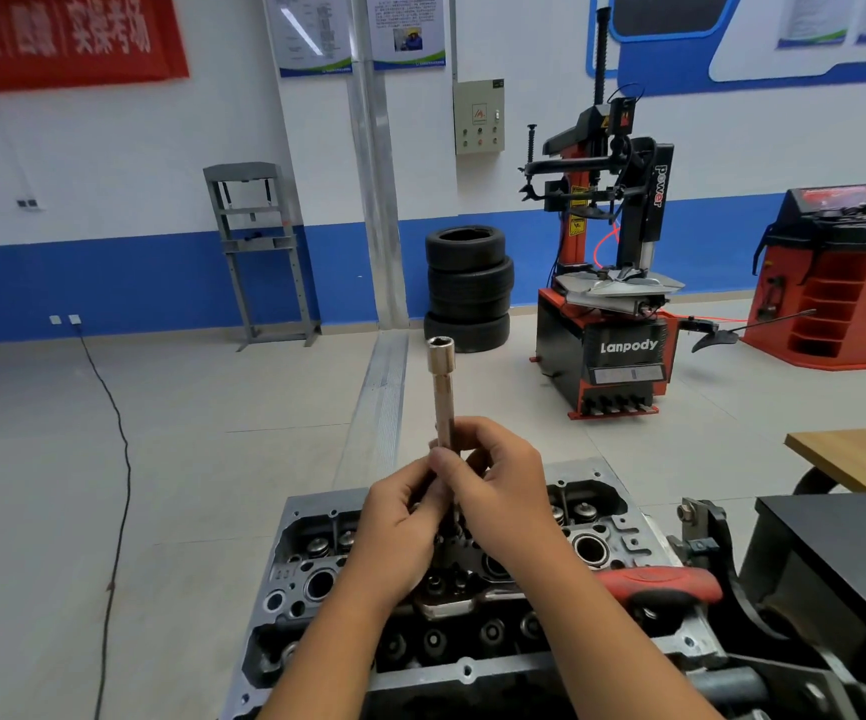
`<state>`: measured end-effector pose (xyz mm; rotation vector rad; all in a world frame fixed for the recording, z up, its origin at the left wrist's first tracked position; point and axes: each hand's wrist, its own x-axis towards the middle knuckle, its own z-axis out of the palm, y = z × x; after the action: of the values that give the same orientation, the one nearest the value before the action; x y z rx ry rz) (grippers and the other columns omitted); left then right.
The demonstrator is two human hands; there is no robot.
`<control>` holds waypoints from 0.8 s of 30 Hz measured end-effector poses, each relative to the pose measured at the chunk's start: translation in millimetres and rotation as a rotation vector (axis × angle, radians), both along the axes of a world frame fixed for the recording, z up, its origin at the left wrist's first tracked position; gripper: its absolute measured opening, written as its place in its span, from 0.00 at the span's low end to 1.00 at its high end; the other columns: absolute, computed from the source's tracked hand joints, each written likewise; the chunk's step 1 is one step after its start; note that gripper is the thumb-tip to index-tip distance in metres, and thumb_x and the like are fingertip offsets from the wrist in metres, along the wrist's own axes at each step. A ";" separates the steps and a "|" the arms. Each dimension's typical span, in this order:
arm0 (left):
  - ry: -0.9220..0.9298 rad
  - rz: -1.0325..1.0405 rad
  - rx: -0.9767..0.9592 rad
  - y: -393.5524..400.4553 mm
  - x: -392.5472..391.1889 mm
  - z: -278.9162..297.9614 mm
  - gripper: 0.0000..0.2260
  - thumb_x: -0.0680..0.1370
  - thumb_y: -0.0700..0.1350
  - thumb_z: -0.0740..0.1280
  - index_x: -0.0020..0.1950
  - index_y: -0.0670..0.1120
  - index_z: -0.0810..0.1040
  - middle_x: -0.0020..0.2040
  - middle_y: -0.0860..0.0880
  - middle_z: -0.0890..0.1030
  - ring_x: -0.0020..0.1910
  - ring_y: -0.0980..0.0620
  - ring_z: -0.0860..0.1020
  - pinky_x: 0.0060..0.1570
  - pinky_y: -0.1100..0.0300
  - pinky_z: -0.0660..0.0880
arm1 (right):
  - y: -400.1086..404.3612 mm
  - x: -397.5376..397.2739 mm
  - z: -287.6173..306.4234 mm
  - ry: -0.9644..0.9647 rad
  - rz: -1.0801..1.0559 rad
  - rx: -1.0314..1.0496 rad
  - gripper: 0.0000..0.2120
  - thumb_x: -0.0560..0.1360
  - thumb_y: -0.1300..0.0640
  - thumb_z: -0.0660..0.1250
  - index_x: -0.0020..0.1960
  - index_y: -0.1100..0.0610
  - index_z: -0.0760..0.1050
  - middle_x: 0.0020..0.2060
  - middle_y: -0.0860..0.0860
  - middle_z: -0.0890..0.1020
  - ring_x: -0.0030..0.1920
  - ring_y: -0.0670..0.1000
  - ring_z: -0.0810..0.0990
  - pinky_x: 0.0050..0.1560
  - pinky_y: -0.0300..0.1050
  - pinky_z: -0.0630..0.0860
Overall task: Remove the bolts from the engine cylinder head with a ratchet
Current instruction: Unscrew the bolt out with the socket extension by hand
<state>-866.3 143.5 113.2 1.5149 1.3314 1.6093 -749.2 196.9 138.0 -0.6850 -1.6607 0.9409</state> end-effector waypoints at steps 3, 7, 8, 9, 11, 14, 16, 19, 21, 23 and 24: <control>0.004 0.039 0.003 -0.4 1.0 1.2 0.17 0.86 0.42 0.63 0.62 0.65 0.83 0.56 0.55 0.87 0.58 0.56 0.84 0.57 0.60 0.81 | -1.4 0.3 1.0 -0.027 0.059 0.037 0.14 0.79 0.64 0.70 0.53 0.44 0.80 0.47 0.41 0.85 0.47 0.42 0.83 0.46 0.33 0.76; -0.009 0.199 0.012 4.4 -2.6 -4.5 0.16 0.79 0.37 0.74 0.50 0.61 0.85 0.46 0.53 0.88 0.48 0.52 0.87 0.47 0.55 0.84 | 0.1 -2.1 -0.1 -0.018 -0.070 0.065 0.11 0.71 0.58 0.79 0.48 0.46 0.82 0.43 0.42 0.84 0.39 0.43 0.78 0.39 0.38 0.75; -0.012 0.193 0.011 4.5 -3.2 -4.5 0.16 0.78 0.39 0.75 0.51 0.62 0.86 0.47 0.54 0.88 0.49 0.53 0.87 0.49 0.55 0.85 | 1.1 -2.1 -0.6 -0.009 -0.083 0.058 0.10 0.70 0.57 0.80 0.46 0.47 0.82 0.42 0.42 0.84 0.38 0.43 0.78 0.40 0.38 0.75; -0.005 0.156 0.011 3.9 -3.6 -4.3 0.15 0.80 0.42 0.74 0.55 0.63 0.86 0.50 0.55 0.88 0.52 0.54 0.87 0.52 0.56 0.84 | 1.8 -2.2 -1.2 -0.009 -0.085 0.058 0.10 0.71 0.58 0.80 0.45 0.47 0.82 0.41 0.42 0.84 0.39 0.43 0.79 0.41 0.37 0.75; 0.000 0.048 0.003 1.6 -2.7 -2.4 0.12 0.83 0.48 0.68 0.64 0.62 0.84 0.57 0.56 0.87 0.60 0.56 0.84 0.59 0.58 0.81 | 2.2 -2.0 -1.6 -0.007 -0.077 0.065 0.10 0.74 0.61 0.77 0.47 0.46 0.82 0.42 0.42 0.85 0.41 0.42 0.81 0.43 0.38 0.77; 0.006 0.051 -0.006 -0.1 -2.2 -1.6 0.14 0.86 0.44 0.63 0.64 0.59 0.83 0.57 0.55 0.87 0.59 0.55 0.84 0.59 0.58 0.80 | 2.9 0.3 -1.6 0.010 -0.039 0.032 0.15 0.76 0.62 0.74 0.49 0.41 0.81 0.43 0.41 0.86 0.38 0.43 0.81 0.43 0.43 0.80; 0.036 0.117 0.001 1.7 -1.8 -2.5 0.15 0.85 0.41 0.66 0.59 0.61 0.84 0.52 0.55 0.87 0.53 0.55 0.85 0.54 0.55 0.82 | 2.8 0.7 -2.0 -0.006 -0.014 0.011 0.13 0.76 0.59 0.75 0.49 0.41 0.81 0.45 0.40 0.86 0.36 0.44 0.79 0.42 0.45 0.80; -0.016 0.190 -0.006 4.2 -2.9 -4.7 0.14 0.79 0.38 0.74 0.51 0.60 0.85 0.47 0.53 0.88 0.49 0.52 0.87 0.50 0.49 0.85 | 1.5 -0.8 -2.9 -0.027 -0.059 0.022 0.08 0.72 0.54 0.79 0.47 0.45 0.83 0.43 0.42 0.85 0.34 0.44 0.77 0.38 0.40 0.77; -0.028 0.139 0.003 2.9 -3.5 -4.2 0.14 0.80 0.40 0.73 0.55 0.61 0.85 0.50 0.53 0.88 0.53 0.52 0.86 0.52 0.54 0.84 | 1.7 -1.0 -3.0 -0.020 -0.064 0.030 0.06 0.73 0.57 0.78 0.46 0.48 0.83 0.41 0.43 0.85 0.36 0.44 0.79 0.40 0.40 0.77; -0.004 0.031 0.008 -0.3 -1.5 -1.2 0.14 0.85 0.42 0.67 0.62 0.60 0.84 0.56 0.54 0.87 0.59 0.54 0.85 0.57 0.59 0.81 | 1.9 0.2 -2.0 -0.022 -0.035 0.012 0.07 0.76 0.60 0.75 0.49 0.49 0.84 0.42 0.42 0.86 0.41 0.44 0.82 0.45 0.45 0.80; 0.004 0.005 0.005 -1.4 -0.6 0.2 0.15 0.86 0.42 0.65 0.64 0.60 0.83 0.58 0.55 0.87 0.60 0.55 0.84 0.59 0.61 0.80 | 2.3 0.9 -1.3 -0.024 -0.016 -0.003 0.07 0.78 0.60 0.73 0.51 0.49 0.84 0.42 0.42 0.86 0.43 0.44 0.83 0.47 0.48 0.81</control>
<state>-866.9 142.1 113.5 1.5193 1.3357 1.6146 -748.3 199.2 136.7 -0.7128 -1.6736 0.9272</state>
